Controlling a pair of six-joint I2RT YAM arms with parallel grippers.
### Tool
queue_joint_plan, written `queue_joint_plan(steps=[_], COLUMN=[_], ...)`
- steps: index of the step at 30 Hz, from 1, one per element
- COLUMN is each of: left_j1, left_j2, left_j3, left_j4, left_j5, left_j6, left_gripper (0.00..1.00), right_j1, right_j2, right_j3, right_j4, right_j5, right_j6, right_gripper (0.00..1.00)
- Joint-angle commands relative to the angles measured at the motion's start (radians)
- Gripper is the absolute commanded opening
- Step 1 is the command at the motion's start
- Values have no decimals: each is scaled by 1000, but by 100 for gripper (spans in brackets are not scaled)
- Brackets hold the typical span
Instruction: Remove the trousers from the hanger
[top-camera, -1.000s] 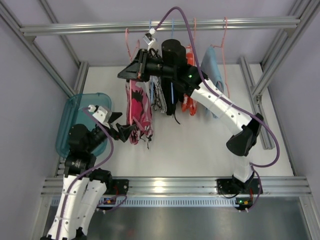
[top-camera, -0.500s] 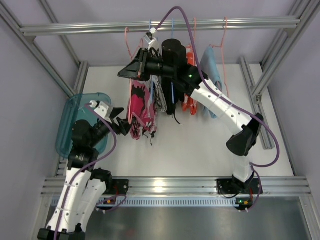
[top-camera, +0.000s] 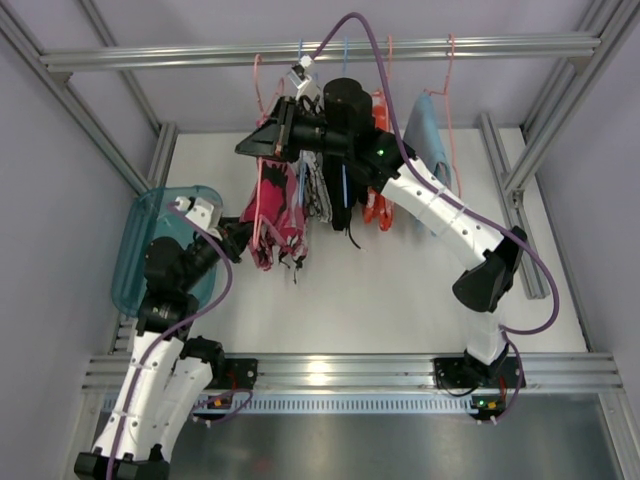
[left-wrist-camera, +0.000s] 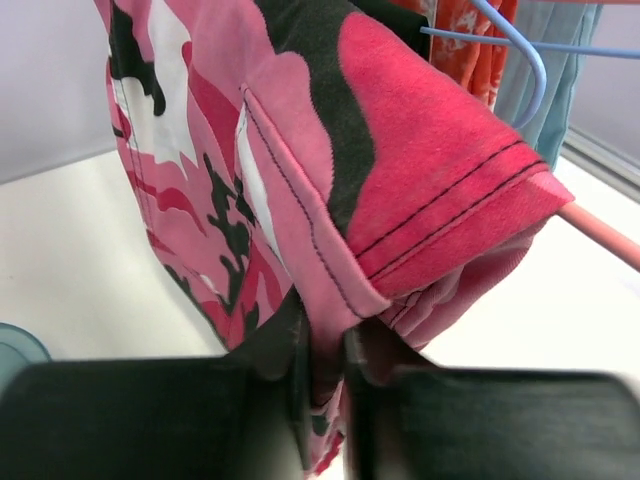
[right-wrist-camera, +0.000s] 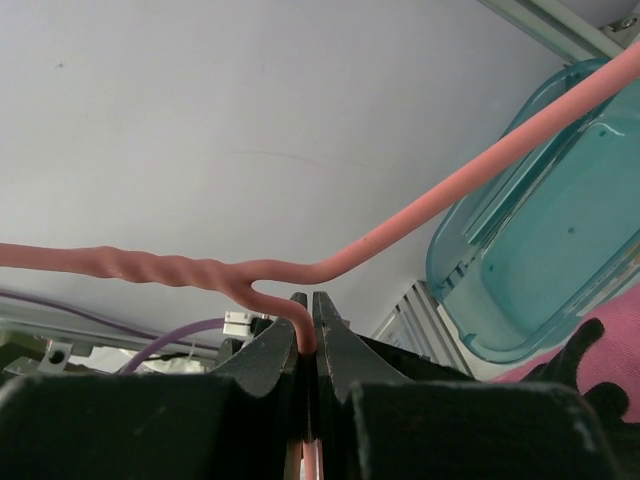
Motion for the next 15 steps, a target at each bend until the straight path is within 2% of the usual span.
queue_joint_plan(steps=[1, 2, 7, 15], left_j1=[1, 1, 1, 1], left_j2=[-15, -18, -20, 43], left_j3=[56, 70, 191, 396], left_j4=[56, 42, -42, -58], left_j5=[-43, -52, -132, -204], left_j6=[-15, -23, -93, -207], left_gripper=[3, 0, 0, 0], right_j1=[9, 5, -4, -8], right_j2=[-75, -78, -90, -103], right_j3=[30, 20, -25, -104], right_j4=[149, 149, 149, 148], right_j5=[-48, -49, -62, -85], right_j6=[-12, -26, -74, -123], right_gripper=[0, 0, 0, 0])
